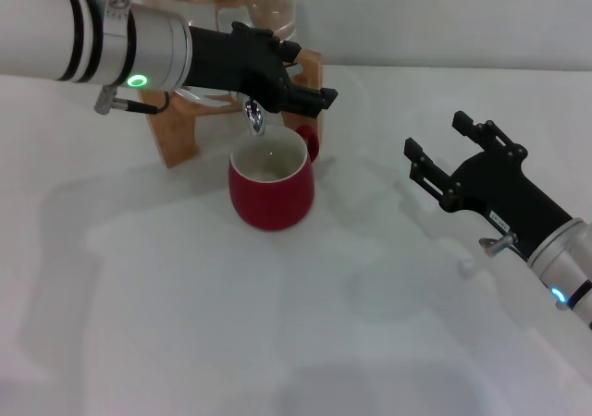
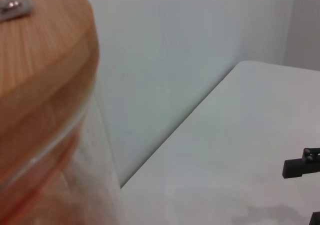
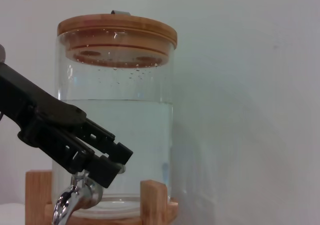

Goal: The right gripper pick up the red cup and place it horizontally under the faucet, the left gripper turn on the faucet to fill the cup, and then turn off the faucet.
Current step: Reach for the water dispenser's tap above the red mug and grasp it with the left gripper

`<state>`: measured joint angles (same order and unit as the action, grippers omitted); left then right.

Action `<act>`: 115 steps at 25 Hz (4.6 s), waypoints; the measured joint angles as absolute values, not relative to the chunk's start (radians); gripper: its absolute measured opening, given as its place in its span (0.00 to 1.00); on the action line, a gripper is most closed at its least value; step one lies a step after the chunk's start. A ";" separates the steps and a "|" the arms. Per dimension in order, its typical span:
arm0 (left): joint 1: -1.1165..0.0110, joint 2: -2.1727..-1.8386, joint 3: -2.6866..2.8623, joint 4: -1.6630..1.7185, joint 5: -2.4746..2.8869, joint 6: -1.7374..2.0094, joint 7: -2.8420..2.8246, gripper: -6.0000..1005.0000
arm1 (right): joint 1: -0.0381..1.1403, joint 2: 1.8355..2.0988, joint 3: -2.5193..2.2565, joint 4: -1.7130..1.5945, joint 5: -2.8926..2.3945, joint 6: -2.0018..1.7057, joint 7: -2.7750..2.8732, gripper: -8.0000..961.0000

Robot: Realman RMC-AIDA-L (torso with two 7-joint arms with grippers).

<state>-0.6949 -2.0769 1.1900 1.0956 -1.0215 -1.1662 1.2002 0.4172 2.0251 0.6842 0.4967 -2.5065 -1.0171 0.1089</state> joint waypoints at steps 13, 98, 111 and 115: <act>-0.695 -2.077 1.211 1.095 -1.026 -1.172 1.199 0.86 | 0.417 2.025 0.682 0.496 -2.506 -1.017 0.109 0.76; -0.686 -2.074 1.203 1.171 -1.002 -1.290 1.132 0.86 | 0.417 2.022 0.684 0.491 -2.508 -1.017 0.122 0.76; -0.681 -2.077 1.154 1.196 -0.997 -1.339 1.122 0.86 | 0.424 2.020 0.684 0.482 -2.506 -1.017 0.123 0.76; -0.681 -2.077 1.154 1.196 -0.994 -1.337 1.122 0.86 | 0.426 2.021 0.684 0.481 -2.506 -1.017 0.123 0.76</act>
